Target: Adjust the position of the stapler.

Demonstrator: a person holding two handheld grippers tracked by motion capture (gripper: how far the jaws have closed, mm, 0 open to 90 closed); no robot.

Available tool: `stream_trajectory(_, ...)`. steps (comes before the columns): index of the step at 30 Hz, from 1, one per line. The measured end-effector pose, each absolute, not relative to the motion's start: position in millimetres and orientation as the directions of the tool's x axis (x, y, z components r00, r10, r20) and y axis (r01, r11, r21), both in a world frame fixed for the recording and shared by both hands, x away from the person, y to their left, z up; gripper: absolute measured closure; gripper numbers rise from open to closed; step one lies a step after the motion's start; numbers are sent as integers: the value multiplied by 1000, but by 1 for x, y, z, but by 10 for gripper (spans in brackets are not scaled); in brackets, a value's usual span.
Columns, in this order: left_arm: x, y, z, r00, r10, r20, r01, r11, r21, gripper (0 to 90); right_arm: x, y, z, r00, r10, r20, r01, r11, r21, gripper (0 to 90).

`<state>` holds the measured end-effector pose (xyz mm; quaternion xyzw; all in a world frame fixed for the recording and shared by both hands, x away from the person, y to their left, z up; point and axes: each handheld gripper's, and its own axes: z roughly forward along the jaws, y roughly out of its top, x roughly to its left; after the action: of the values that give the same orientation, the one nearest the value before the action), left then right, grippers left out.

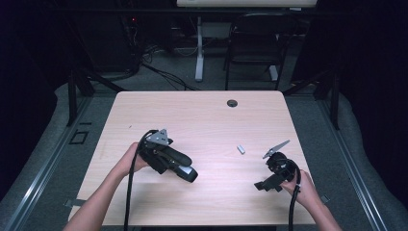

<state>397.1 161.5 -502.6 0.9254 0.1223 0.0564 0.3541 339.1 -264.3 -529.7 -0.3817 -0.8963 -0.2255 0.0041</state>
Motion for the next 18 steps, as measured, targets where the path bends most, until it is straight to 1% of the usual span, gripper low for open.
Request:
stream_trajectory(1,398,159,-504,963,269,25,187,-731,656,60,339,-264,-530,-709,682,180,686,607,401,4)
stream_trajectory(2,398,157,-504,966,257,16,187,-740,646,97,339,-264,-530,-708,680,190,688,603,403,5)
stream_trajectory(4,398,154,-505,968,251,26,176,-747,641,109,339,-264,-531,-709,678,195,688,605,400,7)
stream_trajectory(9,395,154,-504,970,237,53,149,-752,643,136,339,-264,-532,-710,675,202,690,607,396,15)
stream_trajectory(12,393,154,-504,970,237,46,148,-737,659,155,339,-263,-533,-703,680,209,695,594,405,21)
stream_trajectory(13,393,154,-503,972,232,31,152,-730,667,165,339,-263,-533,-703,681,204,694,596,404,22)
stream_trajectory(18,394,147,-502,973,226,52,137,-740,658,224,339,-263,-533,-700,684,203,696,593,404,28)
